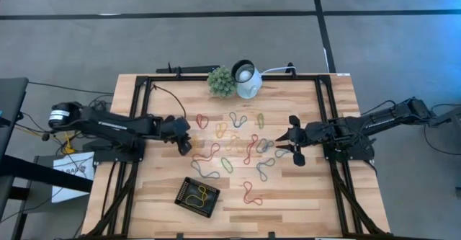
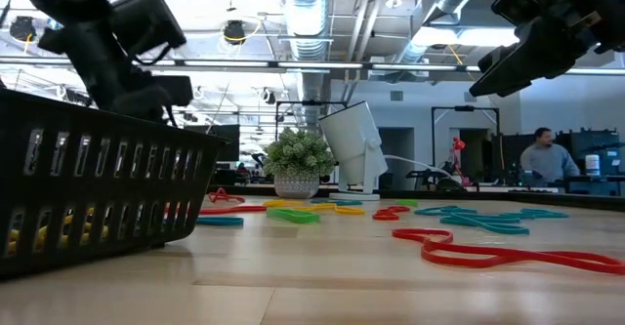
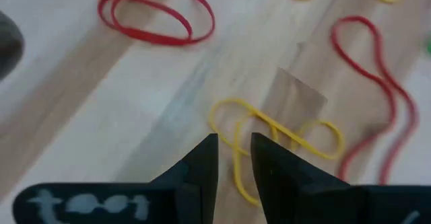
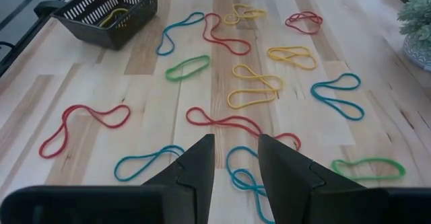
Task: Pick and place items into bin
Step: Put the yellow rubber band into the black bin
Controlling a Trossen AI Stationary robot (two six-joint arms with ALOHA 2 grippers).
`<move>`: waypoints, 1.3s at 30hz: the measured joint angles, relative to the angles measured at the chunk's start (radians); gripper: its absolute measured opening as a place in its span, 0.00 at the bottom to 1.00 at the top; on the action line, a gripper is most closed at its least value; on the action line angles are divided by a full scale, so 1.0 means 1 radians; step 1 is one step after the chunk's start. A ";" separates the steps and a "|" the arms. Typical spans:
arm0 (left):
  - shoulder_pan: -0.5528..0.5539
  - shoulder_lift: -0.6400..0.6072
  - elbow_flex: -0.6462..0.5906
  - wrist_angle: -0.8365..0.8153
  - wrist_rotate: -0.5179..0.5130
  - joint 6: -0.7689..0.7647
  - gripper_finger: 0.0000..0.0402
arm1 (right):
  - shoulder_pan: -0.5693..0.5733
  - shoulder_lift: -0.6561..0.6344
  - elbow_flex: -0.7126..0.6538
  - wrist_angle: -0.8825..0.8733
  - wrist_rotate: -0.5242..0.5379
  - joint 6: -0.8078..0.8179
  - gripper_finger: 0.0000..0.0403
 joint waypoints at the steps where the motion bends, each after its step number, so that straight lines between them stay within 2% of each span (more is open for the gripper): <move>1: 0.000 0.023 0.000 0.010 -0.005 0.004 0.19 | 0.000 0.000 0.000 0.000 0.000 0.001 0.27; 7: -0.001 0.169 0.003 0.093 -0.026 0.008 0.19 | 0.000 0.000 0.000 0.000 0.000 0.019 0.27; 12: -0.002 0.232 0.027 0.104 -0.051 0.011 0.18 | 0.000 0.000 0.000 0.000 0.000 0.018 0.27; 17: -0.024 0.219 0.070 0.048 -0.081 0.082 0.03 | 0.000 0.000 0.000 0.000 0.000 0.017 0.27; 19: -0.033 0.204 0.103 0.017 -0.085 0.101 0.02 | 0.000 0.000 0.000 0.000 -0.001 0.017 0.27; 24: -0.088 0.175 0.246 -0.177 -0.090 0.103 0.00 | 0.000 0.000 0.000 0.000 -0.001 0.017 0.27; 28: -0.175 0.154 0.426 -0.347 -0.087 0.097 0.00 | 0.000 0.000 0.000 0.000 -0.001 0.017 0.27; 31: -0.261 0.154 0.576 -0.533 -0.087 0.038 0.00 | 0.000 0.000 0.000 0.000 -0.001 0.017 0.27; 34: -0.353 0.153 0.709 -0.653 -0.087 -0.044 0.00 | 0.000 0.000 0.000 0.000 -0.001 0.018 0.27; 39: -0.494 0.151 0.826 -0.724 -0.089 -0.156 0.00 | 0.000 0.000 0.000 -0.001 -0.001 0.018 0.27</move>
